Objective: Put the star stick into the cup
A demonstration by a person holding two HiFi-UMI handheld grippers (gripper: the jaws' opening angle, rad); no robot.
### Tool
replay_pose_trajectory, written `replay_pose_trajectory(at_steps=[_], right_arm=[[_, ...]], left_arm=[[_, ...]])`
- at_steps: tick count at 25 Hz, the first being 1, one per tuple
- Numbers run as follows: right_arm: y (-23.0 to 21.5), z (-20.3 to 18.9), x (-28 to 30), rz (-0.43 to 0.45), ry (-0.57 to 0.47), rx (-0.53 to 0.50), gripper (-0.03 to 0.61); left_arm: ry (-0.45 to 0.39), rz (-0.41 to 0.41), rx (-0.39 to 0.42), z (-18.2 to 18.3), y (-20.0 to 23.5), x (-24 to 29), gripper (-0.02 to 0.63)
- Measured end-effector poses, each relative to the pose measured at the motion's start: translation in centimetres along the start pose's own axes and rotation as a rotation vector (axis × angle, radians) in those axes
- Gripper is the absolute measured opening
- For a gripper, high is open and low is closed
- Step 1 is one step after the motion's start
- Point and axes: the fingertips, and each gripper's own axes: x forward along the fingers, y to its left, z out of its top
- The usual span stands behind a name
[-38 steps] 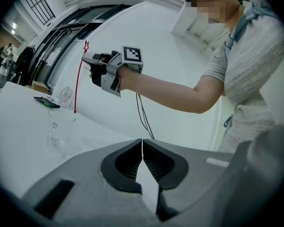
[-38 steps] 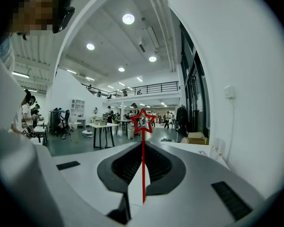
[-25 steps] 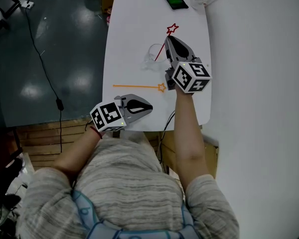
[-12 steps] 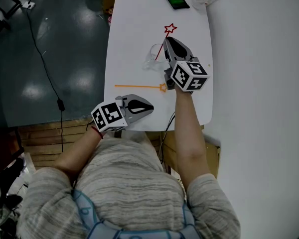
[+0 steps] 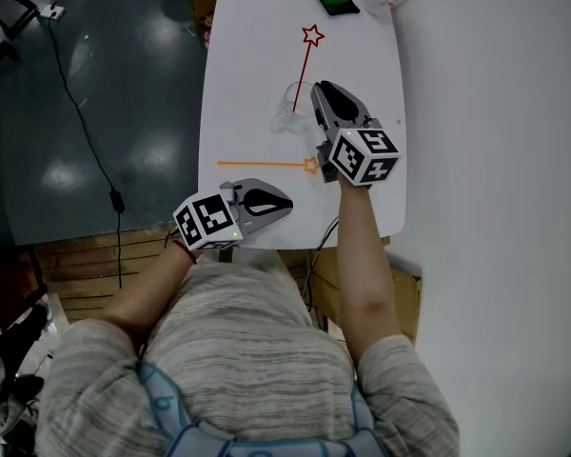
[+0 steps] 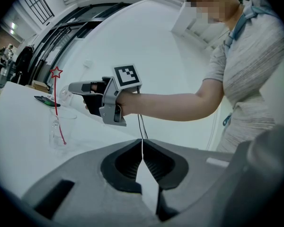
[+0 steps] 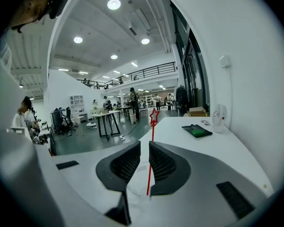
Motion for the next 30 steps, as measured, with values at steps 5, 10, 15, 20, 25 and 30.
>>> replay_pose_trajectory(at_steps=[5,10,15,20,25,30], right_arm=[[1.4,-1.7,-1.8,0.058,0.081,-0.104,0.021],[3.2,-5.1,-3.7,0.161,0.225,-0.241,0.109],[4.8,-9.3,-5.0,0.271,0.412,-0.477,0.107],[5.0,-15.1,-6.6,0.408,0.654,-0.794,0.107],[4.5,-18.5,-7.1,0.49,0.789,-0.906,0.104],[4.6,-20.5,-6.8,0.548,0.87,-0.976,0.087]], left_arm=[[-0.004,0.0,-0.005,0.2,0.0,-0.2,0.017],[-0.004,-0.001,-0.003,0.1,-0.1,-0.2,0.017],[0.0,0.0,0.002,0.0,0.1,-0.1,0.017],[0.004,0.004,0.006,-0.2,0.0,-0.1,0.017],[0.006,0.009,0.003,-0.3,-0.1,-0.1,0.017],[0.004,0.014,-0.004,-0.4,-0.3,-0.2,0.017]])
